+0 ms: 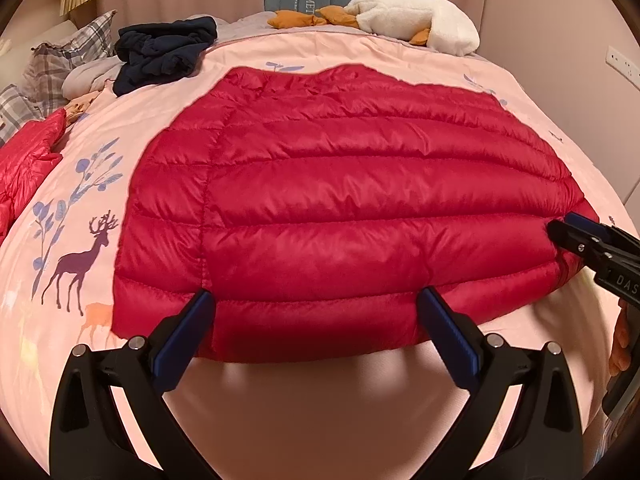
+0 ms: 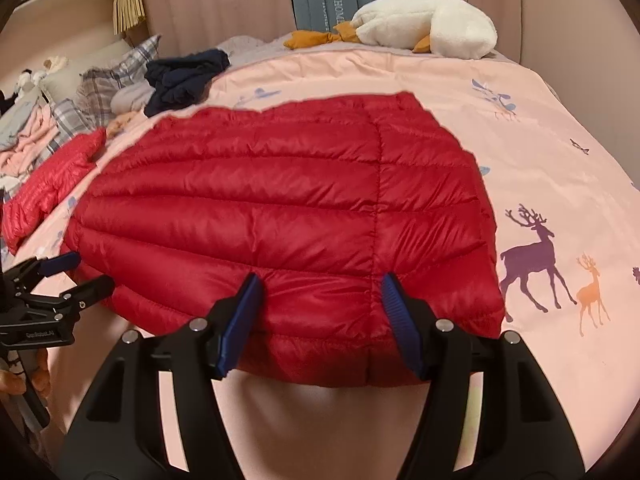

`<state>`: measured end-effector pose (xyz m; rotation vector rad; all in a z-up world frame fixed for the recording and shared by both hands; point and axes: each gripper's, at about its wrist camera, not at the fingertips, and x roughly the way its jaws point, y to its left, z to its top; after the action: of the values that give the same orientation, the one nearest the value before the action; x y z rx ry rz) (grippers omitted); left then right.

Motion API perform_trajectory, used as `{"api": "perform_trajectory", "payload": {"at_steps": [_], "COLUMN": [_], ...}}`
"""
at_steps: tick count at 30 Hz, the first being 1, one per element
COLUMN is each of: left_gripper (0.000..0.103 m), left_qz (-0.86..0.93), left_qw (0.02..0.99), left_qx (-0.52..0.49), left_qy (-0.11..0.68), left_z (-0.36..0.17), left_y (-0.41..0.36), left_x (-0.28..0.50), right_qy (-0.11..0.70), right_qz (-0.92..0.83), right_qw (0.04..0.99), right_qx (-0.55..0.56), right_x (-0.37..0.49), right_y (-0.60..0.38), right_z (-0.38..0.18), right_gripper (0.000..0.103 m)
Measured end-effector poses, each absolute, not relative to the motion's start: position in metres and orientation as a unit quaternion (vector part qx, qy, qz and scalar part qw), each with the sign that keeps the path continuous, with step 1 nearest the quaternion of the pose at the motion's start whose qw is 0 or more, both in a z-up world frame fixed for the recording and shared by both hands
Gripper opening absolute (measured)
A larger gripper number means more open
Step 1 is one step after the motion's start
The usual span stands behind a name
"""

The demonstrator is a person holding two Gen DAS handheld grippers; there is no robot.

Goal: Fold large clothes

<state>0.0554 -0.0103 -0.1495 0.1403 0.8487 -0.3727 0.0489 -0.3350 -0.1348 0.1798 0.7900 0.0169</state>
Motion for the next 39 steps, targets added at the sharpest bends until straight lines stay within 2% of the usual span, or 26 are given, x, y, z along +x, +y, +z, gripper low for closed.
{"api": "perform_trajectory", "payload": {"at_steps": [6,14,39], "left_gripper": [0.102,0.102,0.102], "left_qz": [-0.150,-0.133,-0.124], "left_qw": [0.913,0.899,0.893], "left_qx": [0.032,-0.011,0.001], "left_qy": [0.379,0.417,0.432], "left_z": [-0.130,-0.147,-0.162], "left_y": [0.015,0.041,0.048], "left_x": [0.060,0.083,0.072], "right_qy": [0.344,0.385,0.408], "right_qz": [-0.008,-0.026,-0.019], "right_qw": [0.934,0.915,0.900], "right_qx": [0.094,0.115,0.153], "right_x": [0.039,0.043,0.028], "right_y": [-0.348,-0.366,-0.371], "right_z": [-0.115,-0.143,-0.155], "right_gripper": [0.065,0.064,0.065]}}
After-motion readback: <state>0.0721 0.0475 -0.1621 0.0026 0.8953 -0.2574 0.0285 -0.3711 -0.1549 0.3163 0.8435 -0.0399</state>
